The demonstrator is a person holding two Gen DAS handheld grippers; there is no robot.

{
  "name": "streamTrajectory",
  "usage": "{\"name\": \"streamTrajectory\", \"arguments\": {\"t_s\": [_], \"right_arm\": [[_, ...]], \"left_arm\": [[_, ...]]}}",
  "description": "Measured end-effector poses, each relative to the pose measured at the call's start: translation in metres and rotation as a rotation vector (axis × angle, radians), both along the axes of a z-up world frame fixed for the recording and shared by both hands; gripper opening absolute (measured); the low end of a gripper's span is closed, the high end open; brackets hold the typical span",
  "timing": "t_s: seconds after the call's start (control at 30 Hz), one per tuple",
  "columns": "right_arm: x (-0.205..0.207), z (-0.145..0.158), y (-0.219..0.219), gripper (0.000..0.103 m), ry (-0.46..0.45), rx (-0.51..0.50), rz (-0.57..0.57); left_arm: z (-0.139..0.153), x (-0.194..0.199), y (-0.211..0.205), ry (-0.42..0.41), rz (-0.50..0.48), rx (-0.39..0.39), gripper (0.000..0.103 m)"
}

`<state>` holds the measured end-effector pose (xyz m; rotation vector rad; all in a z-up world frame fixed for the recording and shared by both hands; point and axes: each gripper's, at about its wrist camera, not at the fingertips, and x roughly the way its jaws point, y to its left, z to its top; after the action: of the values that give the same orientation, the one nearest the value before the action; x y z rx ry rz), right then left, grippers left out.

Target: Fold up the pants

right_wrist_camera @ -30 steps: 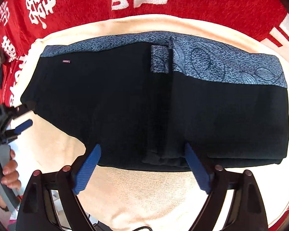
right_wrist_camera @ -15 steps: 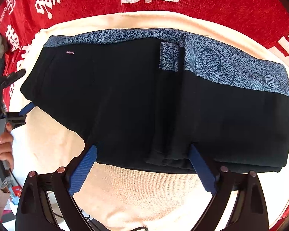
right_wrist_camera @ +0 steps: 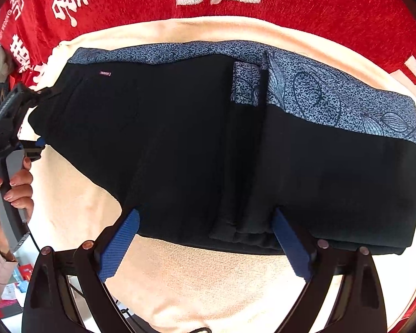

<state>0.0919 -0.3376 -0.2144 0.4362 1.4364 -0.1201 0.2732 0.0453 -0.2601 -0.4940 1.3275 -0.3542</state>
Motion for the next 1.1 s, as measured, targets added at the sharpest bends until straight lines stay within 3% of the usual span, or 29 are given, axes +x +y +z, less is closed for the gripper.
{"name": "streamTrajectory", "arguments": {"t_s": [0.07, 0.13, 0.2, 0.23, 0.27, 0.43, 0.5, 0.67, 0.83, 0.93, 1.1], "right_arm": [[0.003, 0.006, -0.002, 0.095, 0.001, 0.007, -0.002], [0.007, 0.018, -0.007, 0.088, -0.012, 0.022, -0.010], [0.013, 0.030, -0.013, 0.064, -0.027, 0.043, -0.014], [0.019, 0.037, -0.018, 0.058, -0.038, 0.080, -0.019], [0.025, 0.042, -0.020, 0.053, -0.043, 0.105, -0.023], [0.088, 0.070, -0.016, 0.056, -0.083, 0.273, -0.001], [0.123, 0.074, -0.003, 0.076, -0.076, 0.343, 0.043], [0.211, 0.081, 0.072, 0.080, -0.019, 0.416, 0.257], [0.260, 0.068, 0.151, 0.082, 0.095, 0.360, 0.464], [0.277, 0.049, 0.193, 0.082, 0.185, 0.268, 0.570], [0.286, 0.011, 0.217, 0.082, 0.299, 0.160, 0.628]], "left_arm": [[0.005, -0.002, -0.008, -0.014, 0.008, 0.100, 0.087], [0.010, -0.004, -0.017, -0.050, -0.028, 0.247, 0.048], [0.014, -0.006, -0.020, -0.081, -0.076, 0.288, 0.042], [0.020, -0.010, -0.026, -0.121, -0.113, 0.328, 0.038], [0.025, -0.014, -0.033, -0.164, -0.155, 0.378, 0.038], [0.043, -0.052, -0.069, -0.414, -0.351, 0.604, 0.036], [0.044, -0.063, -0.077, -0.466, -0.399, 0.654, 0.036], [0.041, -0.074, -0.089, -0.524, -0.464, 0.738, 0.036], [0.041, -0.081, -0.097, -0.547, -0.488, 0.770, 0.036], [0.041, -0.084, -0.096, -0.545, -0.487, 0.768, 0.036], [0.037, -0.080, -0.098, -0.549, -0.486, 0.772, 0.036]]}}
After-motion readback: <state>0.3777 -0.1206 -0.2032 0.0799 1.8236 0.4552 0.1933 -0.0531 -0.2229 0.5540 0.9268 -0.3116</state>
